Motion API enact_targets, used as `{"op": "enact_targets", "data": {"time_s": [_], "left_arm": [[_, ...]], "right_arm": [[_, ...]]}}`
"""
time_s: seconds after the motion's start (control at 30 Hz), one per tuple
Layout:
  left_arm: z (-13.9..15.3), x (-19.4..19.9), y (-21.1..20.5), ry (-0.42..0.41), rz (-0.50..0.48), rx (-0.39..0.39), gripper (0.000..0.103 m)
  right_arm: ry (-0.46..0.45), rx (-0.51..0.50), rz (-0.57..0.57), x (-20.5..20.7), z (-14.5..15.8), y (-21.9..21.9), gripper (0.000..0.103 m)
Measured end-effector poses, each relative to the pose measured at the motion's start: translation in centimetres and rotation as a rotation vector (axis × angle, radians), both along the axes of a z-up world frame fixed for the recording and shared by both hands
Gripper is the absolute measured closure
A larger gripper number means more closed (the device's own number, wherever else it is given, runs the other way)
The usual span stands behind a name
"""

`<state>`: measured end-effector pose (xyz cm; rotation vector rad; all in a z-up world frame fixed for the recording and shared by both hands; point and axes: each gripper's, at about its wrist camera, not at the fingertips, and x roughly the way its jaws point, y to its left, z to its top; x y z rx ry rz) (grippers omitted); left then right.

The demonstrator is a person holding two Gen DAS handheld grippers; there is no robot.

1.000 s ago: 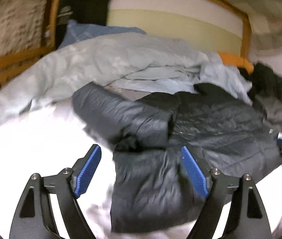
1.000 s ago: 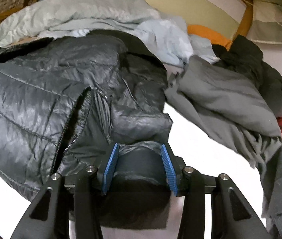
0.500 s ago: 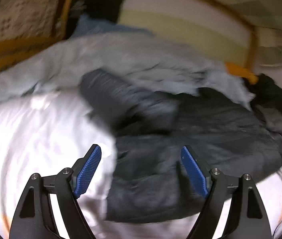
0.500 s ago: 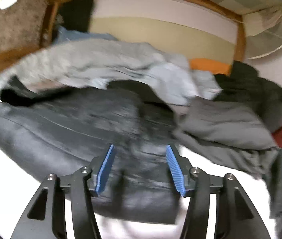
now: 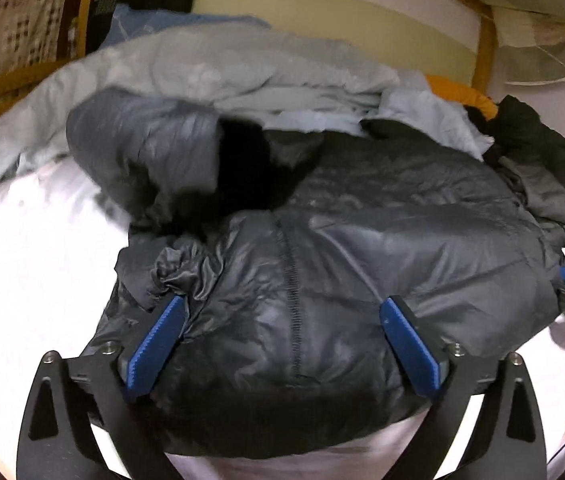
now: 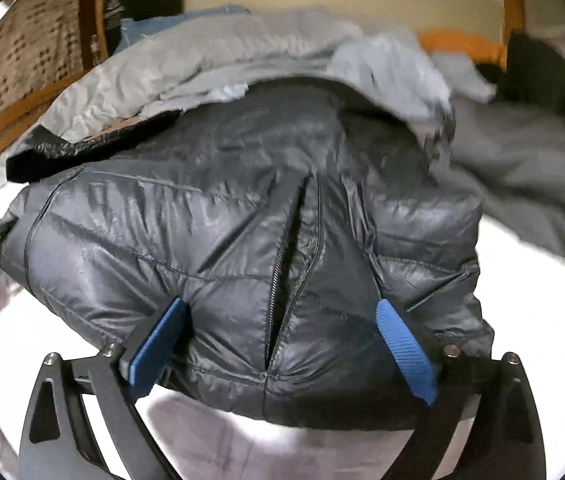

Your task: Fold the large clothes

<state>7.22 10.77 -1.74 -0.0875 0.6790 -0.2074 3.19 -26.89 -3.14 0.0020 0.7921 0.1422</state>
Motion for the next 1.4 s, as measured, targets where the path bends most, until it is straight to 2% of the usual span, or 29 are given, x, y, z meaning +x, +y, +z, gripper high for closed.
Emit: {"op": "enact_targets", "data": {"time_s": [0.17,0.37,0.53,0.6,0.67,0.7,0.73,0.8,0.87,0.93,1.0,1.13,1.2,1.3,1.33,1.4], "left_arm": [[-0.8,0.1,0.5,0.036,-0.011,-0.038,0.000],[-1.2,0.0,-0.6,0.038,0.001,0.045,0.000],[-1.0,-0.4,-0.5,0.015,0.011,0.061,0.000],[-0.4,-1.1,-0.3,-0.031,0.044,0.085,0.002],[0.8,-2.9,-0.8,-0.136,0.134,0.206,0.005],[1.8,-4.2,-1.1,-0.211,0.144,0.248,0.006],[2.7,-5.2,-1.2,-0.268,0.130,0.249,0.006],[4.6,-7.4,-1.5,-0.361,0.096,0.211,0.006],[6.1,-9.3,-2.2,-0.394,0.026,0.124,0.006],[6.8,-10.1,-3.6,-0.368,-0.059,0.056,0.006],[6.9,-10.3,-5.7,-0.323,-0.118,0.044,0.006],[6.8,-9.0,-9.1,-0.274,-0.168,-0.016,0.006],[6.8,-7.7,-10.3,-0.240,-0.185,-0.072,0.006],[6.4,-5.7,-11.9,-0.179,-0.209,-0.159,0.018],[6.3,-5.0,-12.2,-0.149,-0.195,-0.179,0.019],[5.9,-3.9,-12.5,-0.103,-0.172,-0.240,0.030]], "right_arm": [[0.018,-0.045,0.003,0.5,-1.1,0.2,0.002],[-0.014,-0.102,-0.007,0.5,-1.5,1.0,0.001],[-0.033,-0.114,-0.013,0.2,-1.5,1.1,0.001],[-0.045,-0.114,-0.017,0.0,-1.2,1.1,0.001],[-0.084,-0.111,-0.015,-0.6,-0.8,1.0,0.001],[-0.109,-0.103,-0.015,-0.9,-0.5,0.8,0.001],[-0.116,-0.094,-0.019,-1.1,-0.4,0.6,0.001],[-0.118,-0.076,-0.024,-1.2,-0.2,0.2,0.001],[-0.153,-0.061,-0.033,-1.7,0.6,-0.2,0.001],[-0.208,-0.058,-0.044,-2.4,1.8,-0.5,0.001],[-0.260,-0.048,-0.065,-3.1,3.3,-1.1,0.001],[-0.292,0.007,-0.094,-3.6,4.9,-3.0,0.001],[-0.292,0.026,-0.127,-3.7,5.2,-4.3,0.001],[-0.288,0.064,-0.156,-3.9,5.2,-6.1,0.001],[-0.283,0.088,-0.164,-4.0,5.1,-7.0,0.001],[-0.273,0.125,-0.184,-4.2,4.8,-8.3,0.001]]}}
